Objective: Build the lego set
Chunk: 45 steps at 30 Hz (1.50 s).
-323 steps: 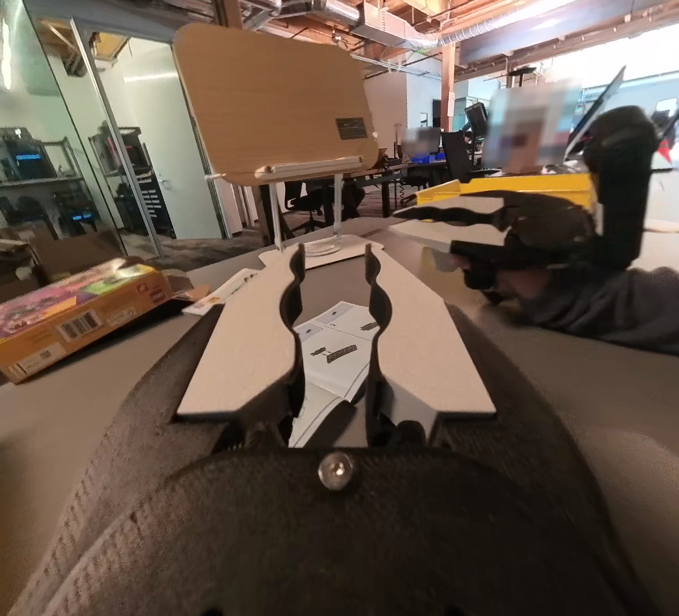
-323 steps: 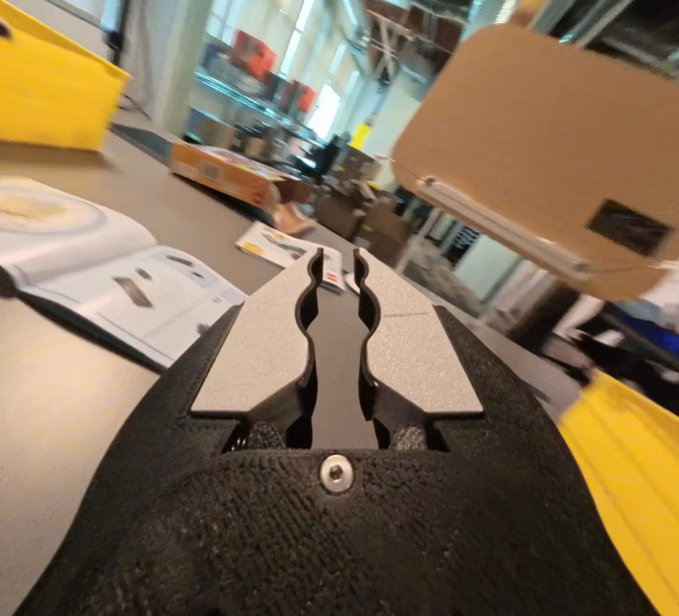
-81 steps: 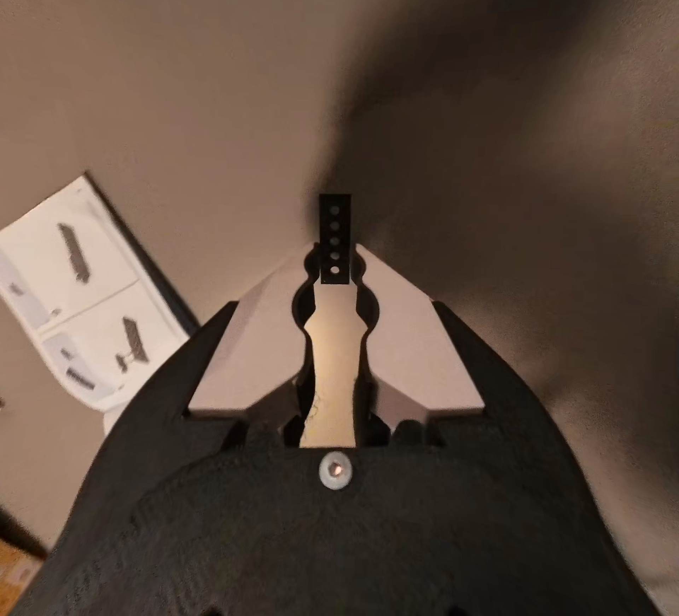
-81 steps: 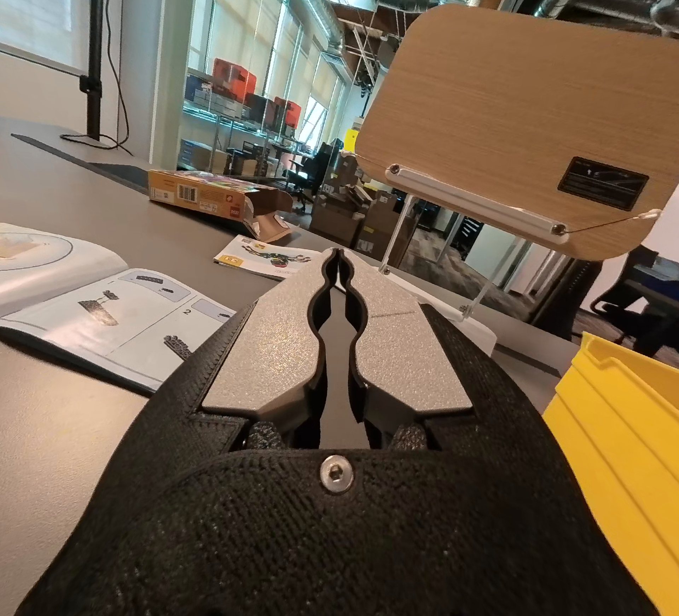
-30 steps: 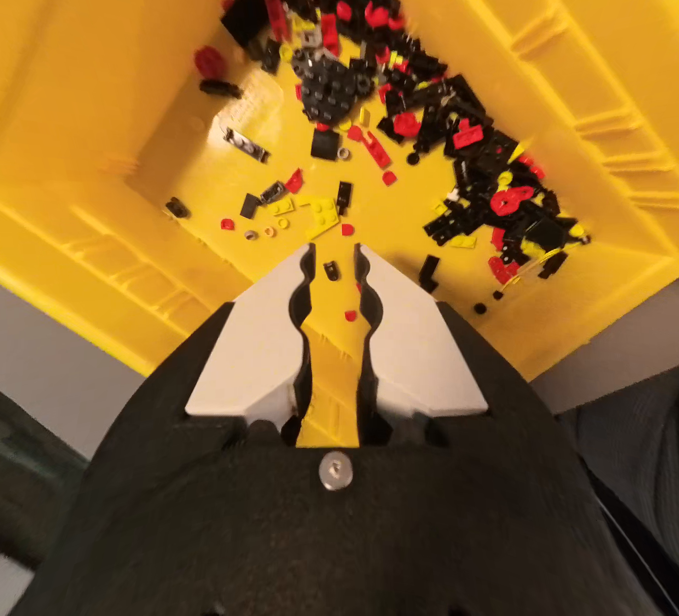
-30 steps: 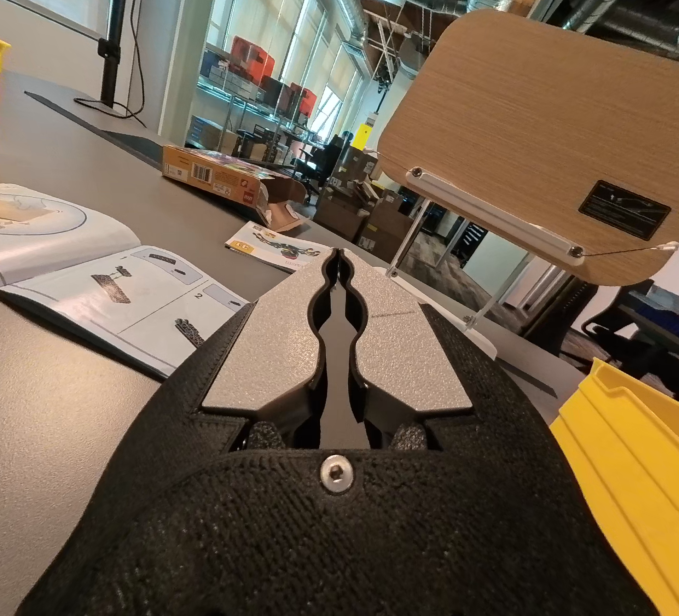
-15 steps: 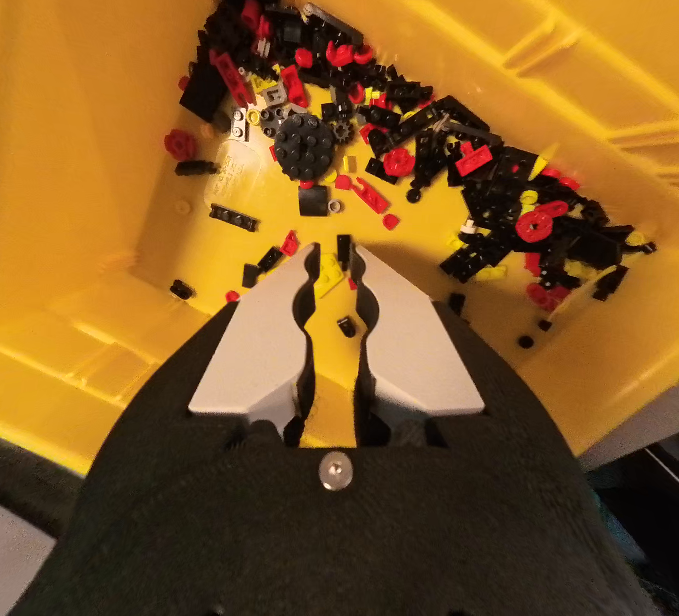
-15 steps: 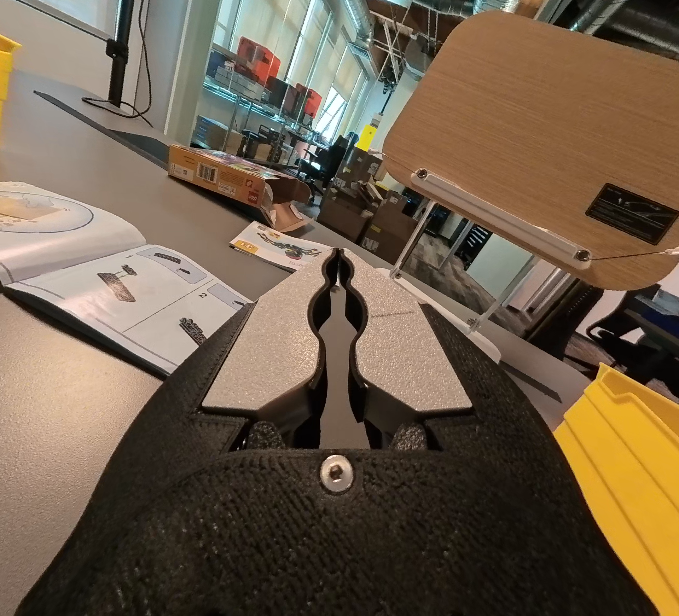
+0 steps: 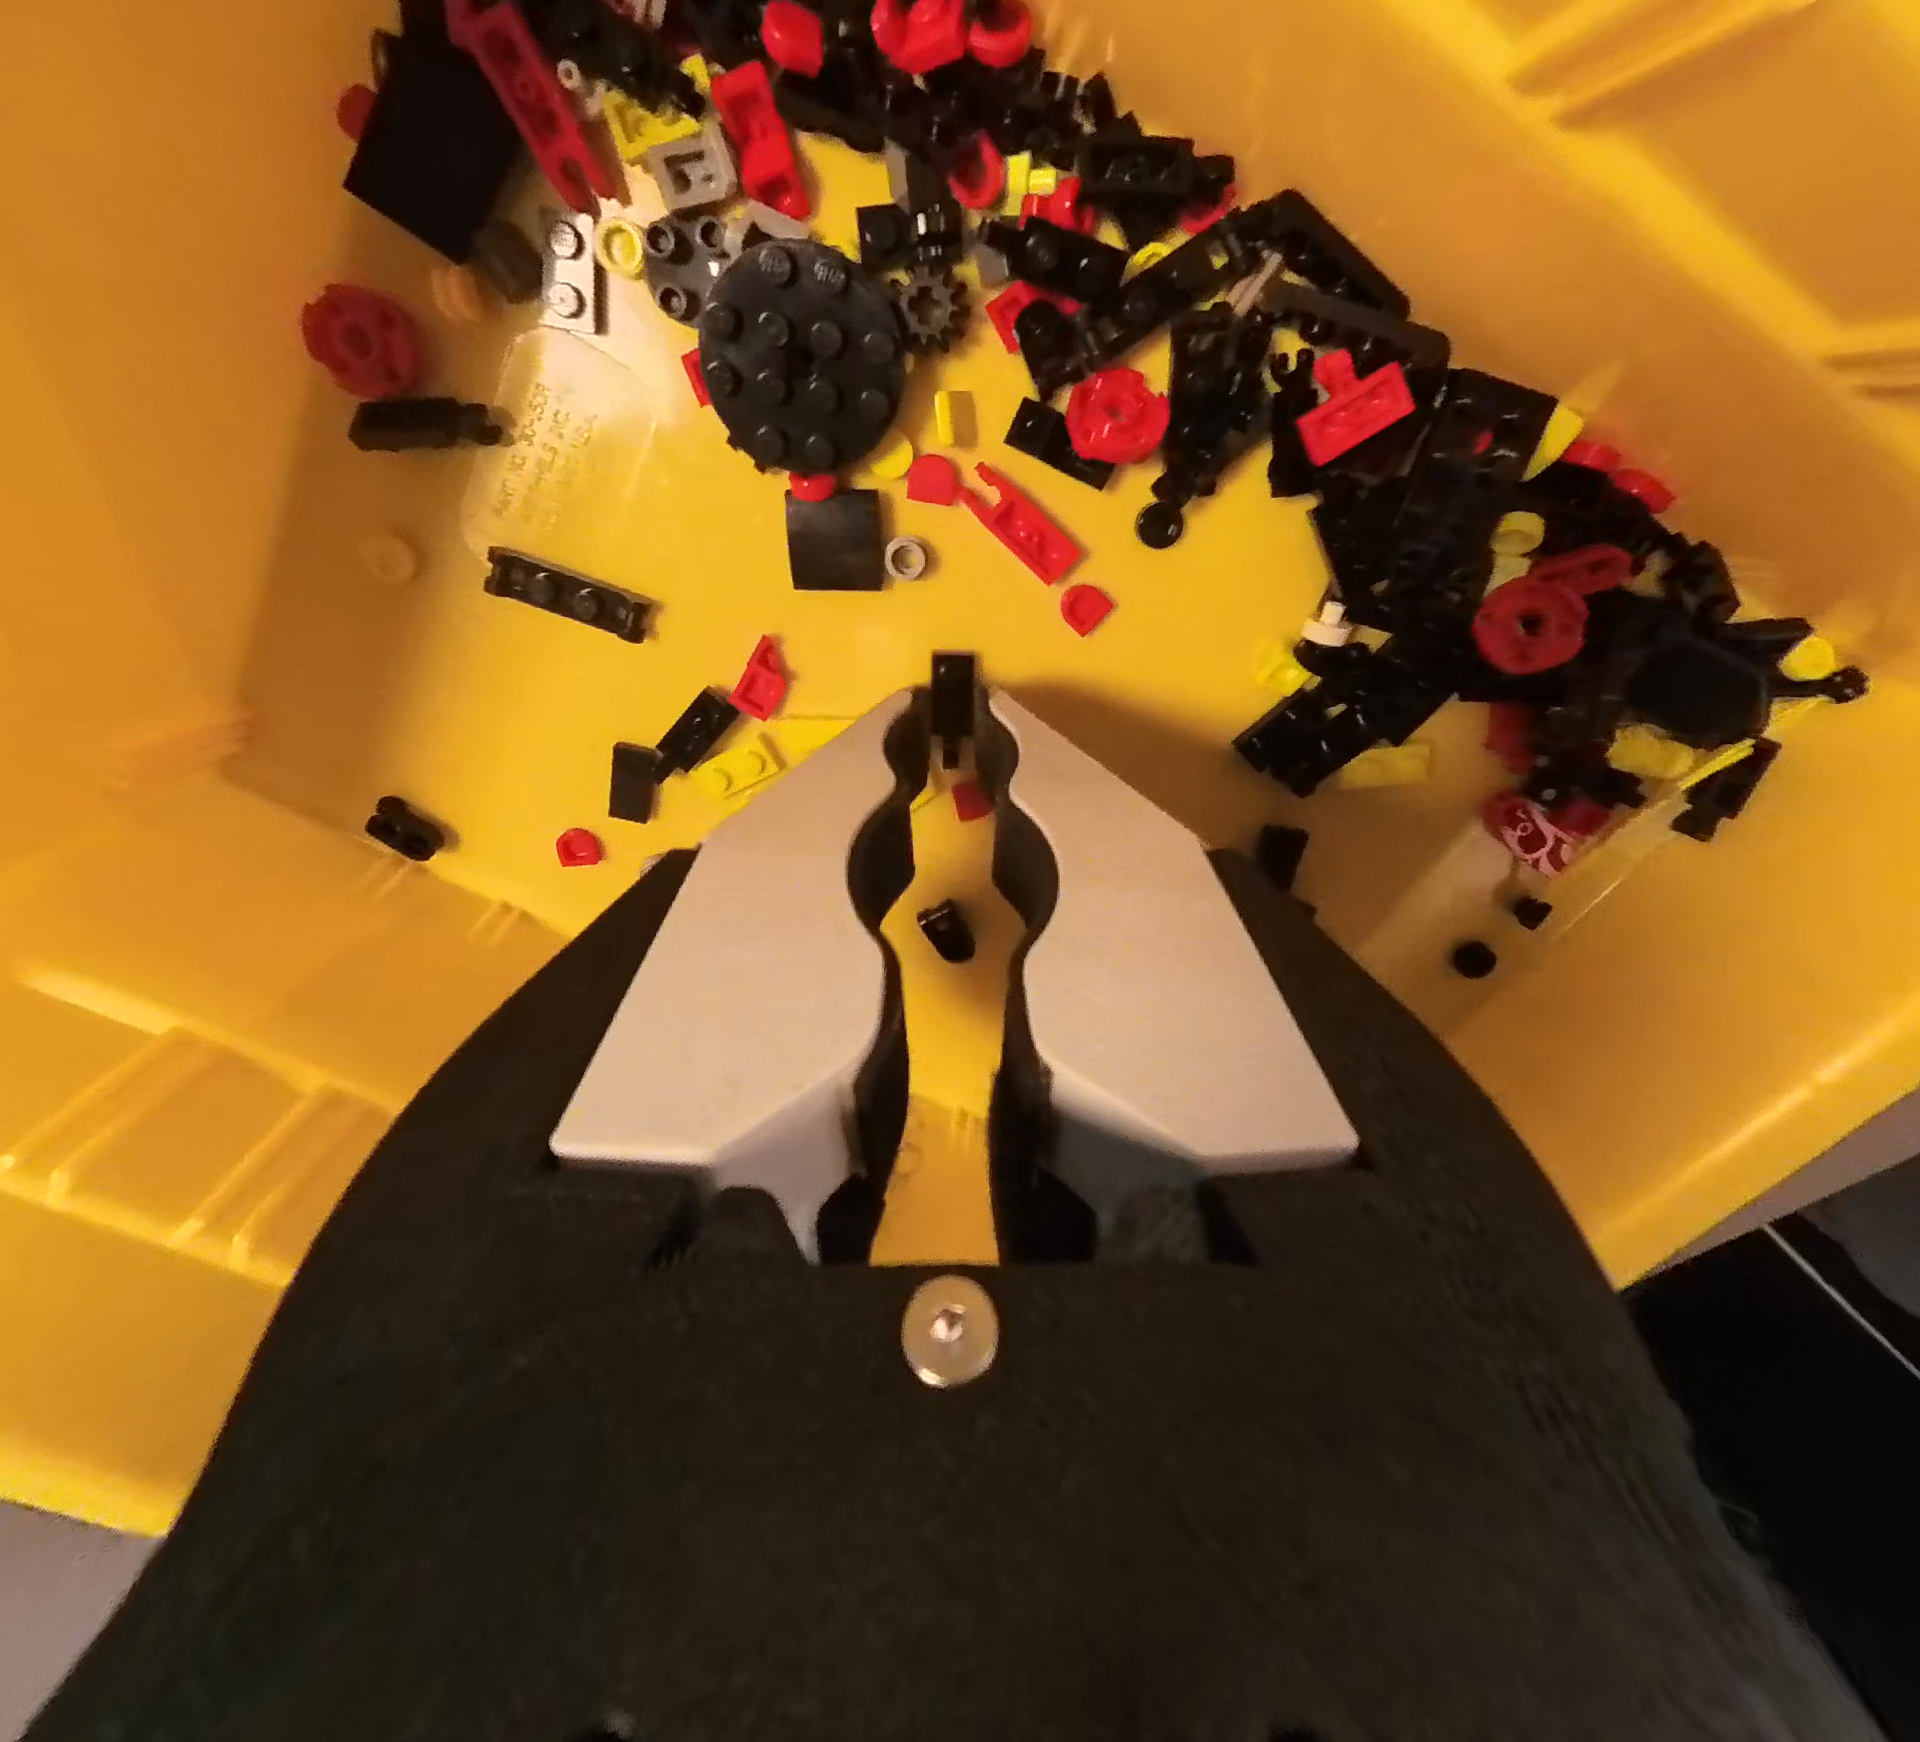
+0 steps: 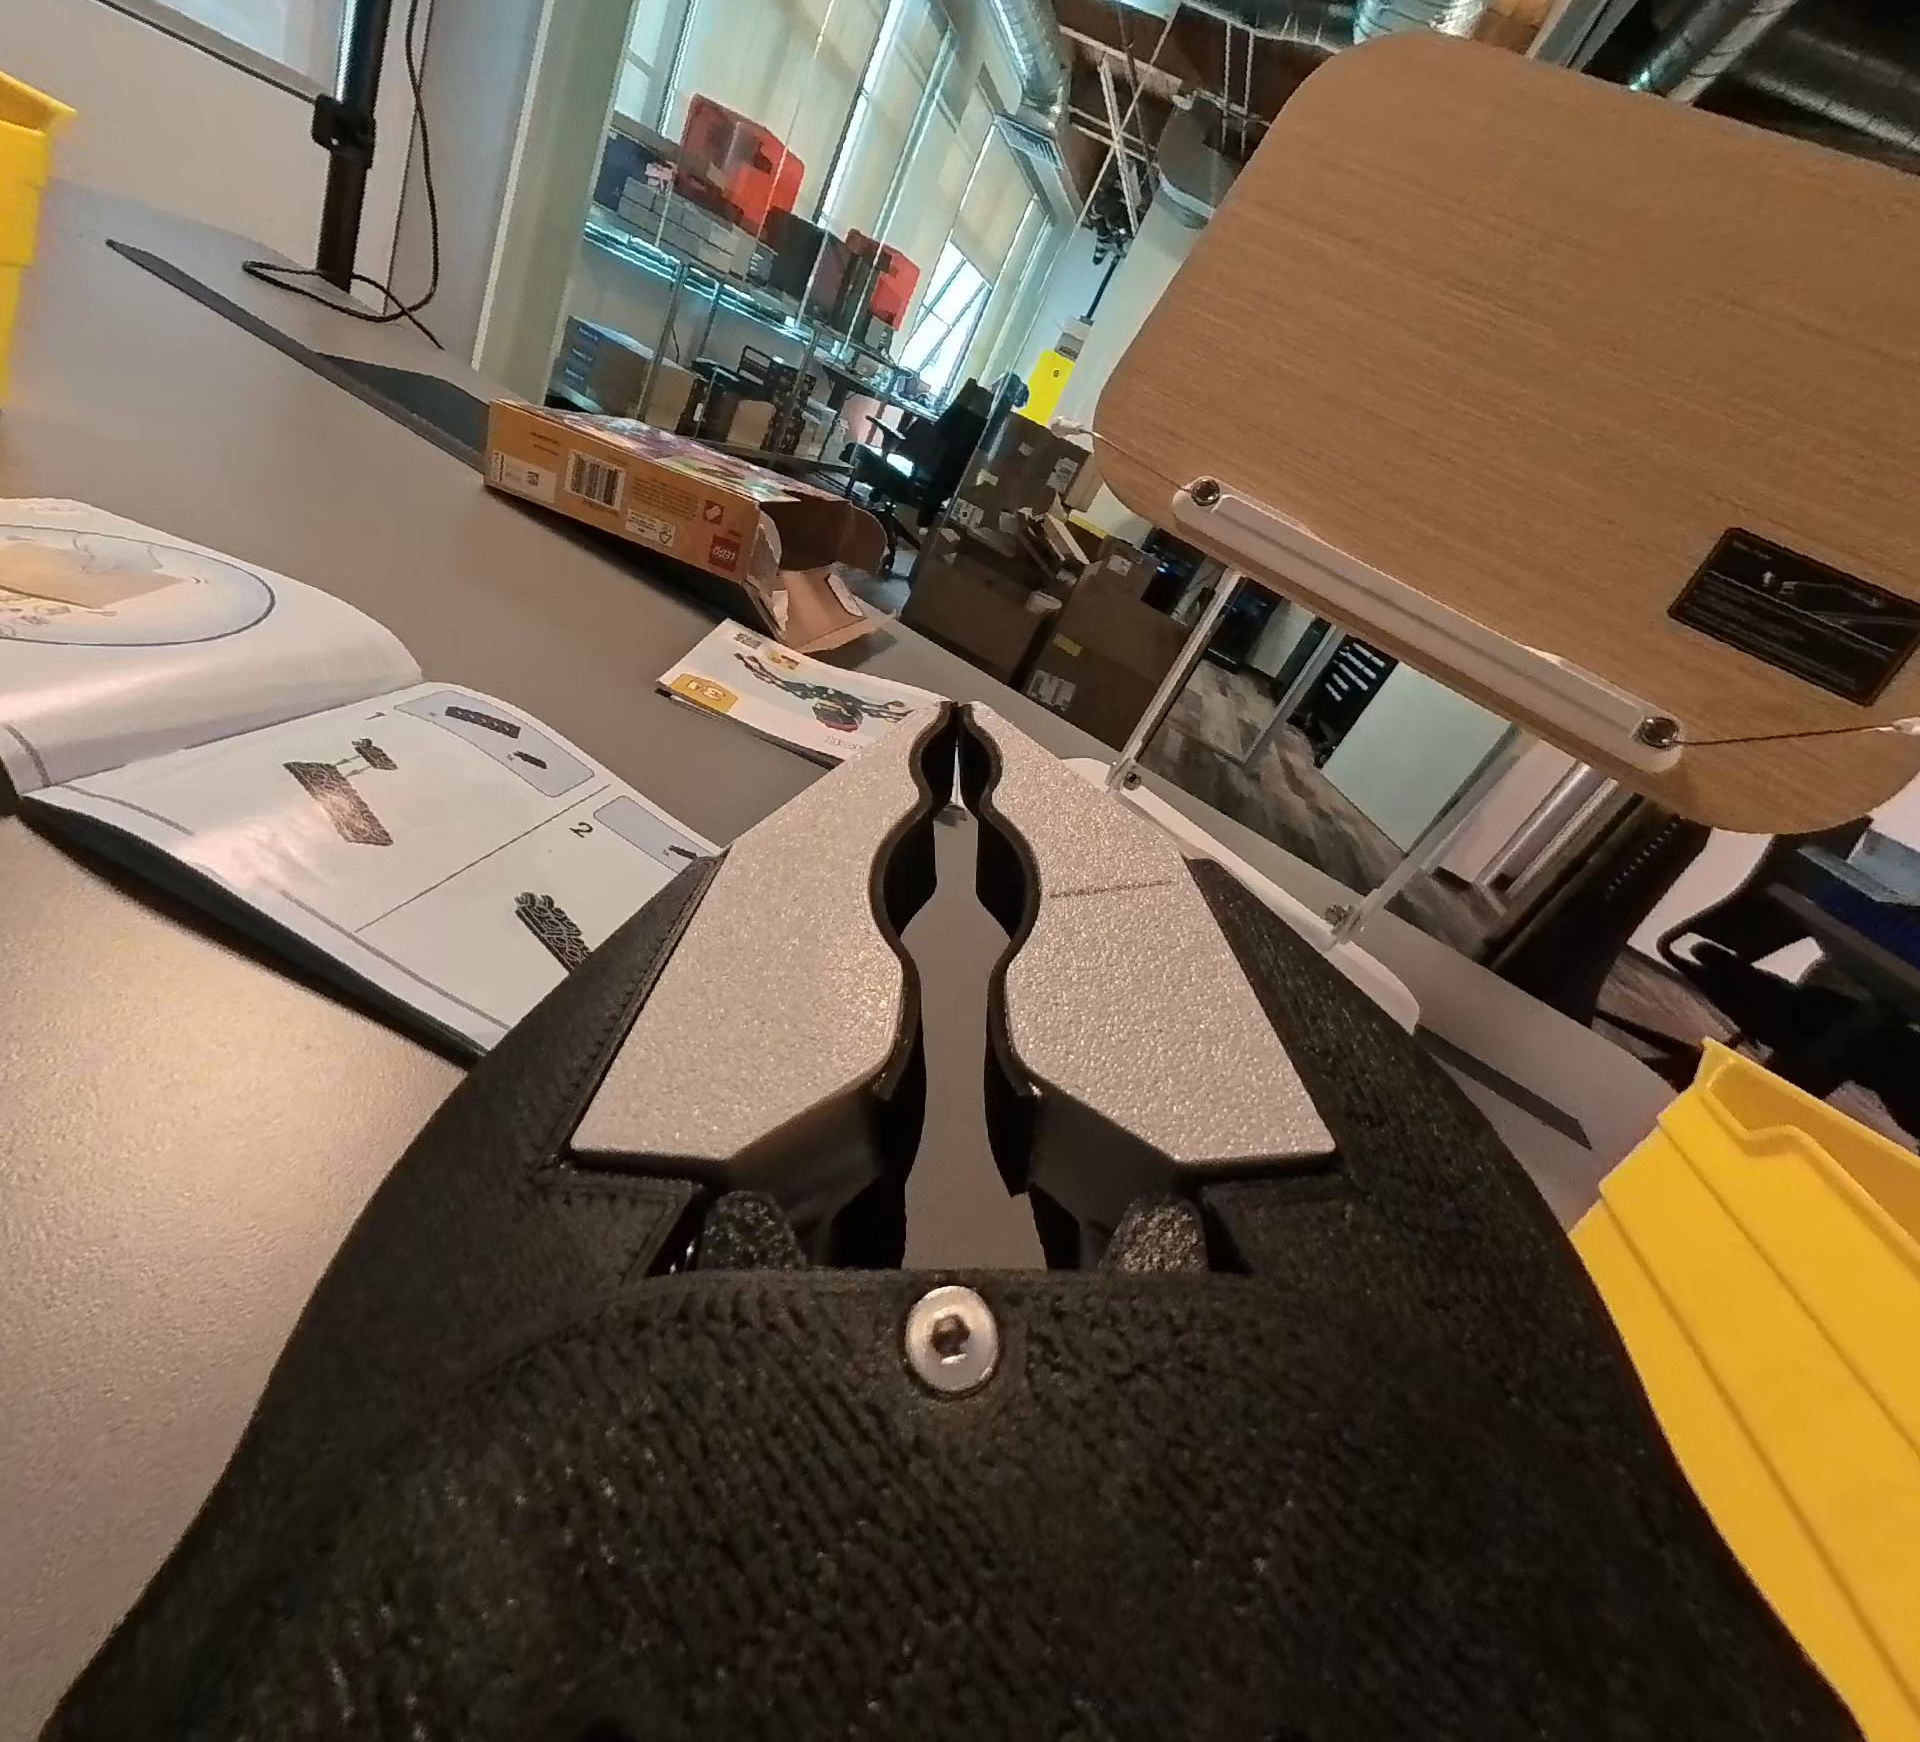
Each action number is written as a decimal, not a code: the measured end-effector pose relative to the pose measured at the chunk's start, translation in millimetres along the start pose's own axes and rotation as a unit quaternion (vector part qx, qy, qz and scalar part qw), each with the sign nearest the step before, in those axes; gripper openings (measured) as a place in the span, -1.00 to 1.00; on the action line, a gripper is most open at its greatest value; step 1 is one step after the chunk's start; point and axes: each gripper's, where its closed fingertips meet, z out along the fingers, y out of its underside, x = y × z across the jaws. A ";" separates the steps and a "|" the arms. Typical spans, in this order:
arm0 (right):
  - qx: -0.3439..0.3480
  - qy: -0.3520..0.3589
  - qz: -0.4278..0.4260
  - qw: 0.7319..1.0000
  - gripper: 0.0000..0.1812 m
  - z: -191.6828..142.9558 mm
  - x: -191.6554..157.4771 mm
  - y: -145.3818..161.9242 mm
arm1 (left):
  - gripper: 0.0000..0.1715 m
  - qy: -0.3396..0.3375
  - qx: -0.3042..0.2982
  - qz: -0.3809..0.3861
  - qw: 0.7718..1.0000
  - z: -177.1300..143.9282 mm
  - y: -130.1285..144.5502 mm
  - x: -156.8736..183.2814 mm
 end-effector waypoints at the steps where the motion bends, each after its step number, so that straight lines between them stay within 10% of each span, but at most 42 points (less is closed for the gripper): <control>1: 0.000 0.000 0.000 1.000 -1.00 0.1 0.1 0.0 | -0.92 -0.010 -0.002 0.004 1.000 -0.6 -0.4 -1.4; 7: 0.000 0.004 0.003 1.000 -1.00 0.2 1.2 0.1 | -0.92 -0.157 0.191 0.004 0.969 -93.6 -77.0 -25.9; 12: 0.003 0.001 0.007 1.000 -1.00 0.1 1.0 -0.7 | -0.92 -0.121 0.327 0.121 0.929 -164.9 -157.4 54.8; 20: 0.007 -0.006 0.009 1.000 -1.00 -0.6 -1.2 -2.1 | -0.92 0.062 0.148 0.321 0.933 -46.6 -188.6 208.2; 29: 0.008 -0.007 0.012 1.000 -1.00 -0.7 -0.7 -2.3 | -0.91 0.071 0.021 0.383 0.921 27.5 -178.5 235.5; 37: 0.010 -0.009 0.011 1.000 -1.00 -1.2 -1.6 -2.8 | -0.55 0.087 0.045 0.348 0.932 21.6 -181.6 233.3; 45: 0.011 -0.010 0.009 1.000 -1.00 -1.6 -2.1 -3.1 | -0.46 0.064 0.122 0.252 0.958 -54.8 -158.0 166.1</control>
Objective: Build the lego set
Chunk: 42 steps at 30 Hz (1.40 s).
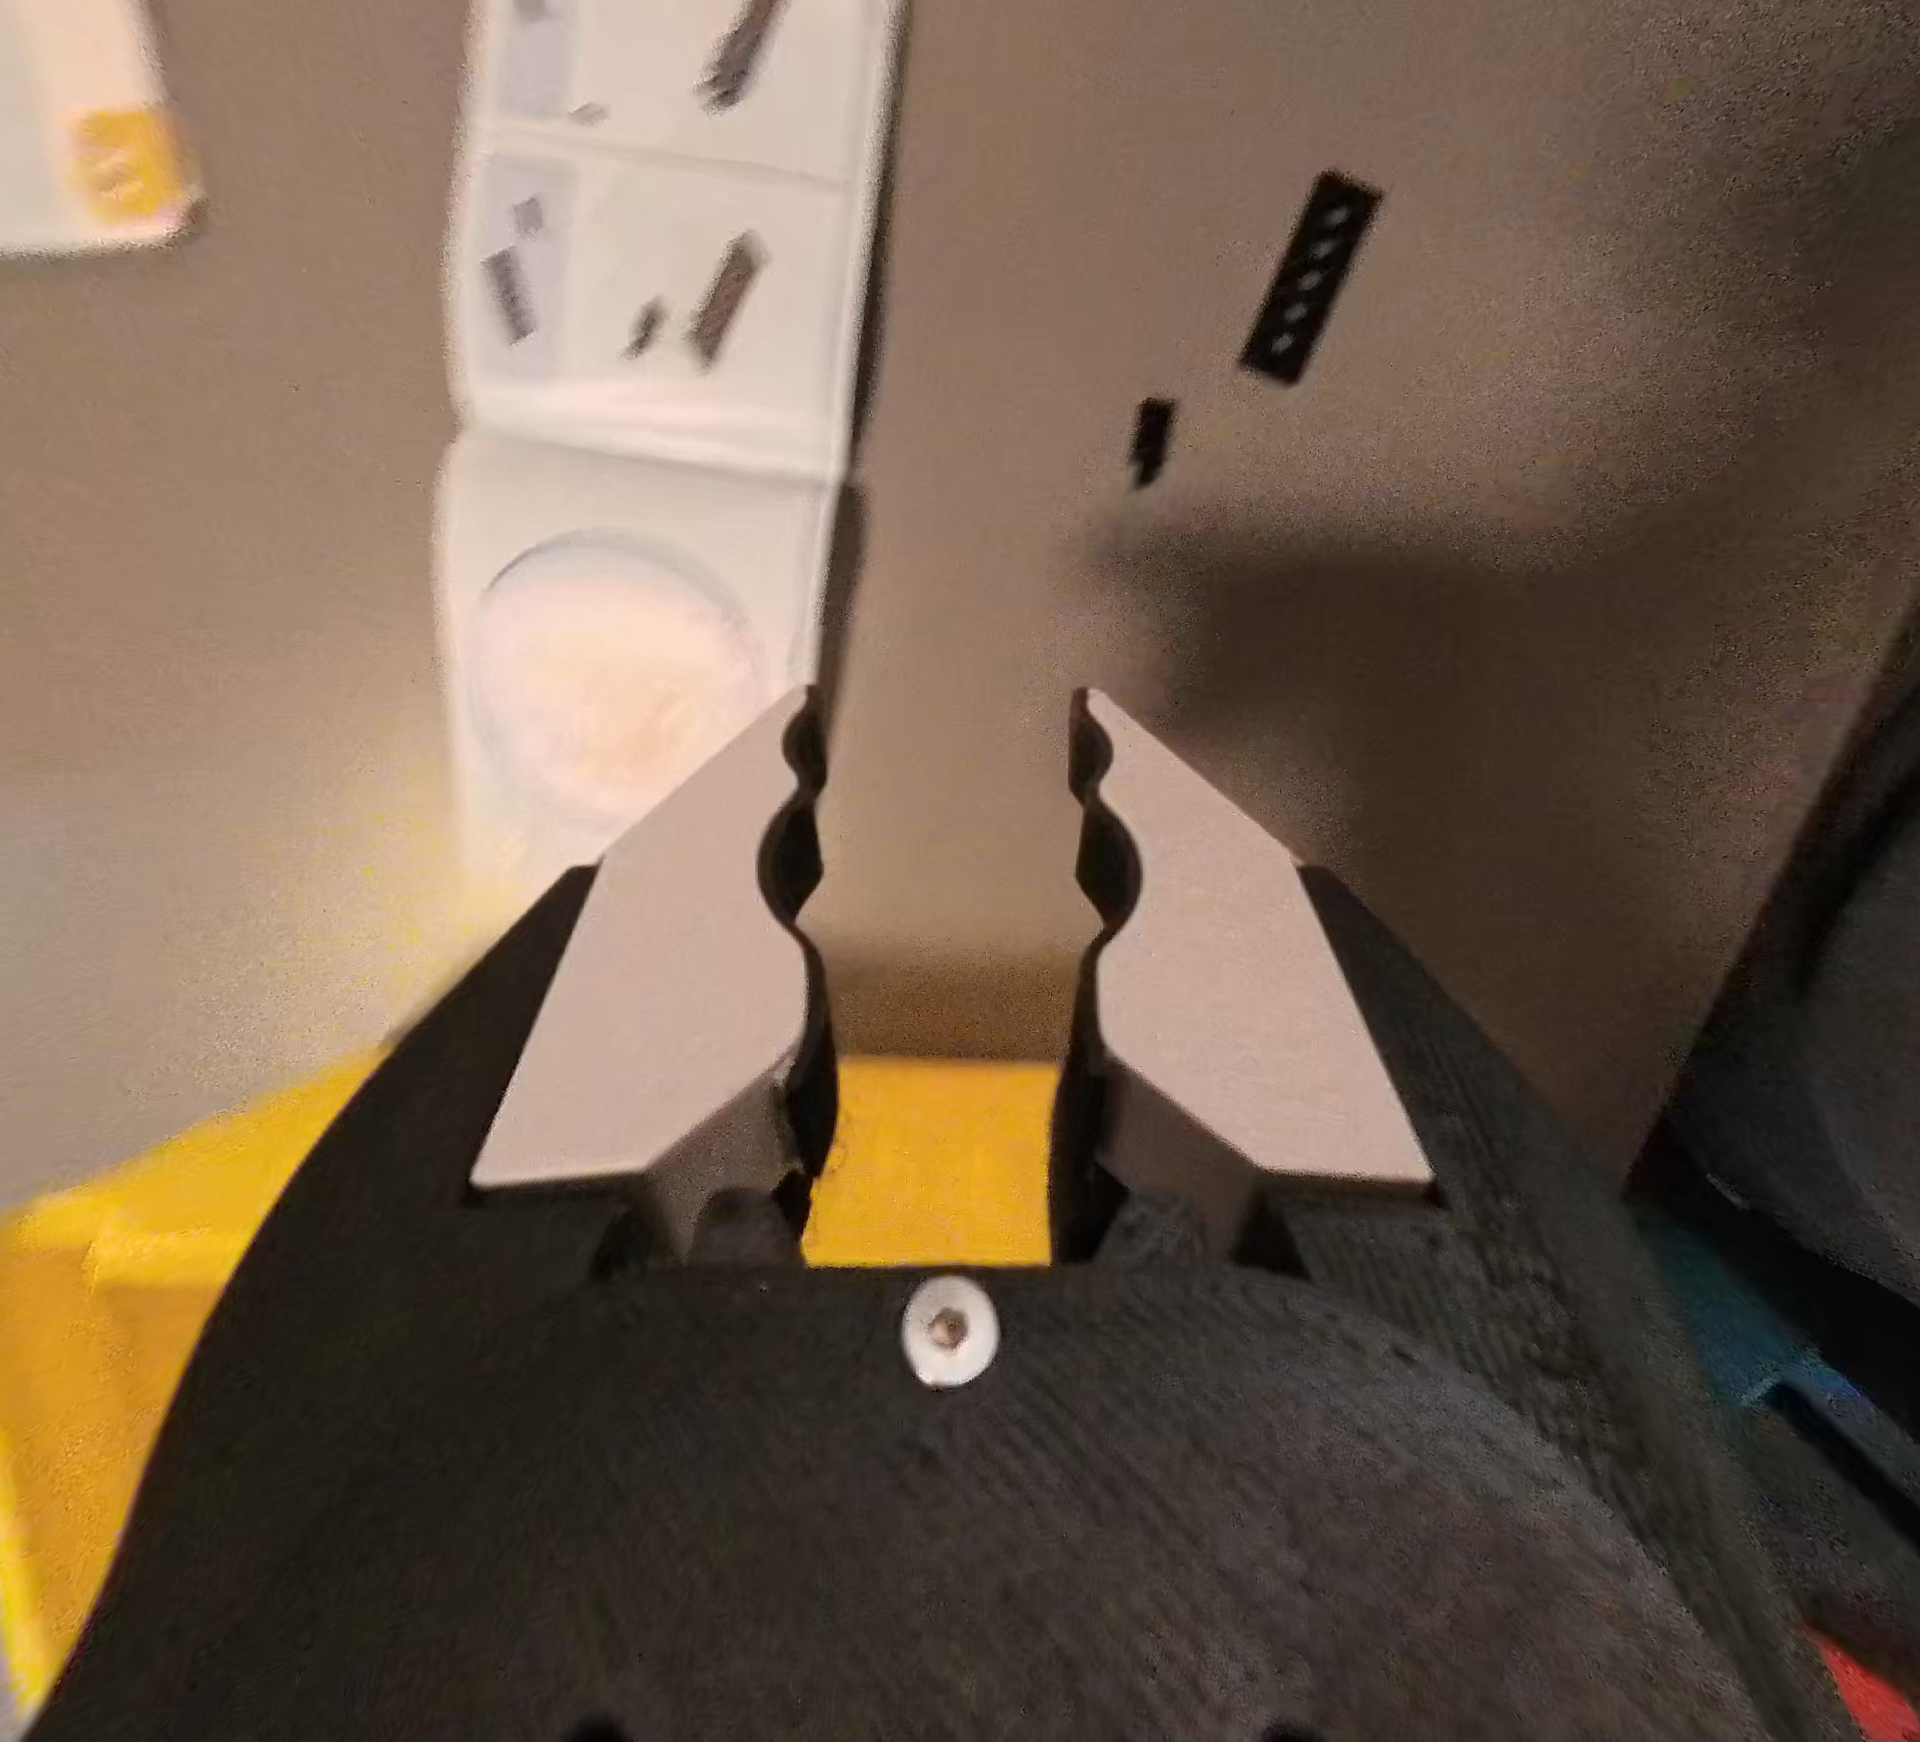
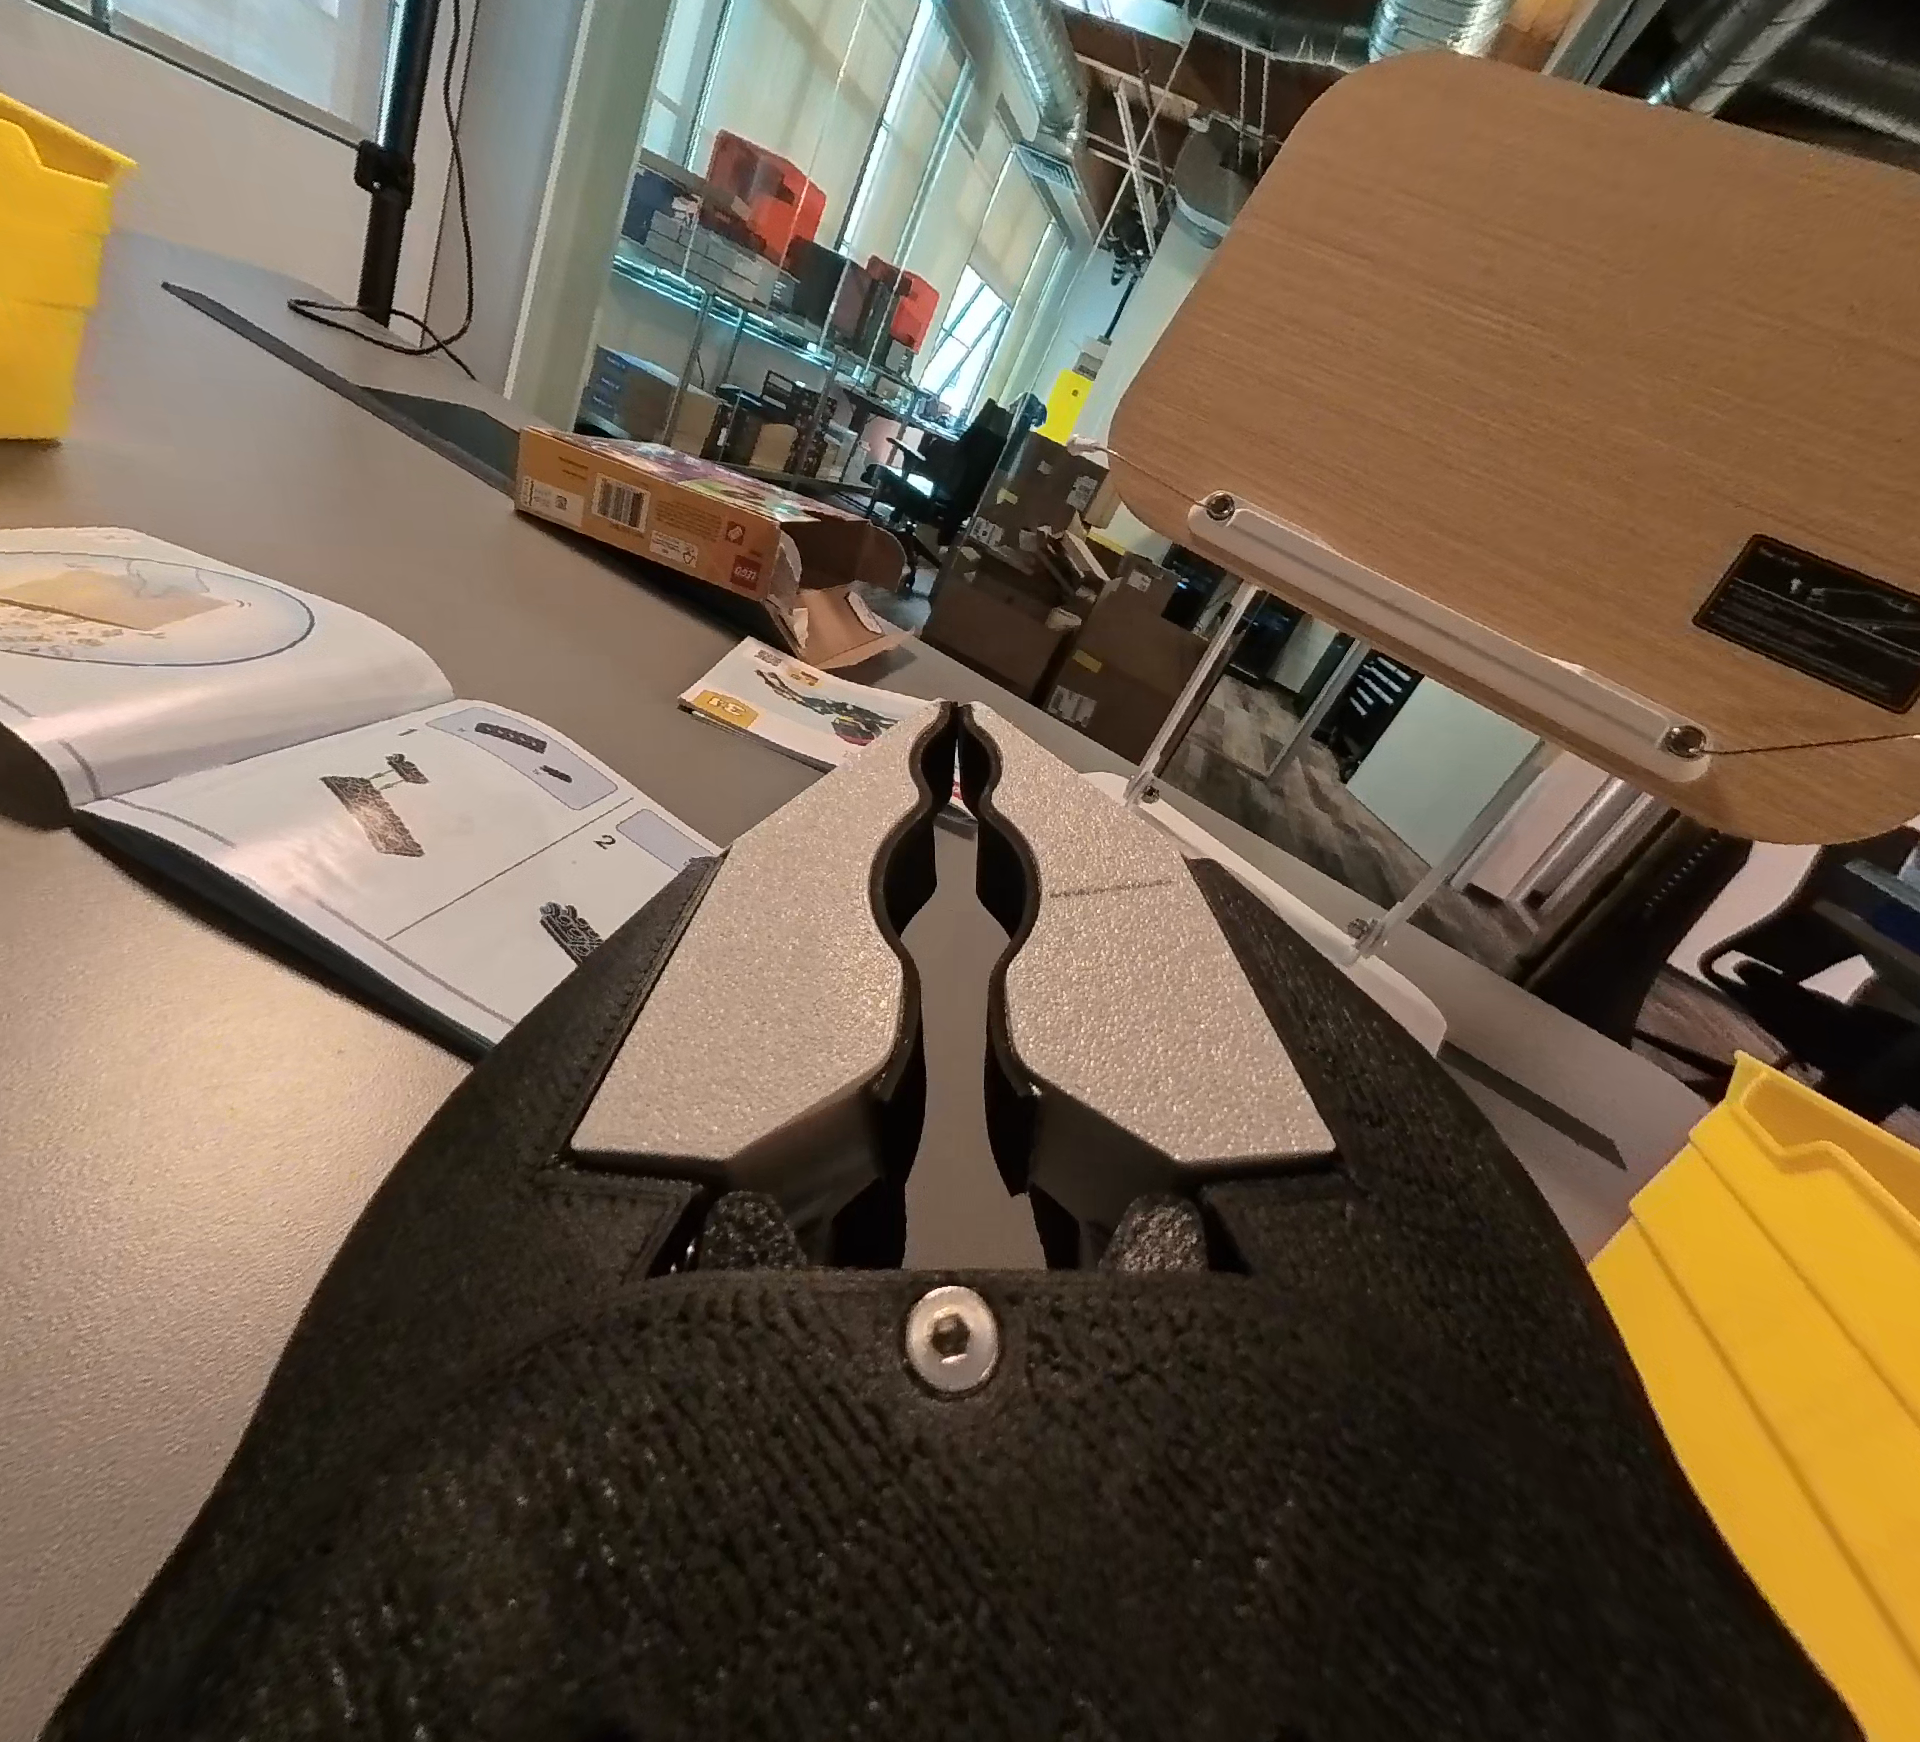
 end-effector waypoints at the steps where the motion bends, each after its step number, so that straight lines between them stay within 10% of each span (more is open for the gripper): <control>1: 0.000 0.000 0.000 1.000 -1.00 0.0 -0.1 0.0 | -0.47 -0.028 0.008 -0.018 0.999 -16.6 10.3 -11.0; 7: -0.007 -0.001 -0.011 1.000 -1.00 1.4 -2.3 1.6 | -0.77 -0.156 0.020 -0.148 0.976 -89.0 99.4 -58.9; 14: -0.006 -0.001 -0.010 1.000 -1.00 1.1 -1.9 1.5 | -0.91 -0.099 -0.041 -0.204 0.973 -68.8 181.2 -40.2; 39: -0.007 -0.006 -0.016 1.000 -1.00 1.5 -4.1 1.9 | -0.77 -0.017 -0.113 -0.140 0.984 -15.2 215.9 2.1; 42: -0.007 -0.006 -0.016 1.000 -1.00 1.6 -4.4 1.9 | -1.00 -0.011 -0.127 -0.141 0.982 -13.6 220.6 4.5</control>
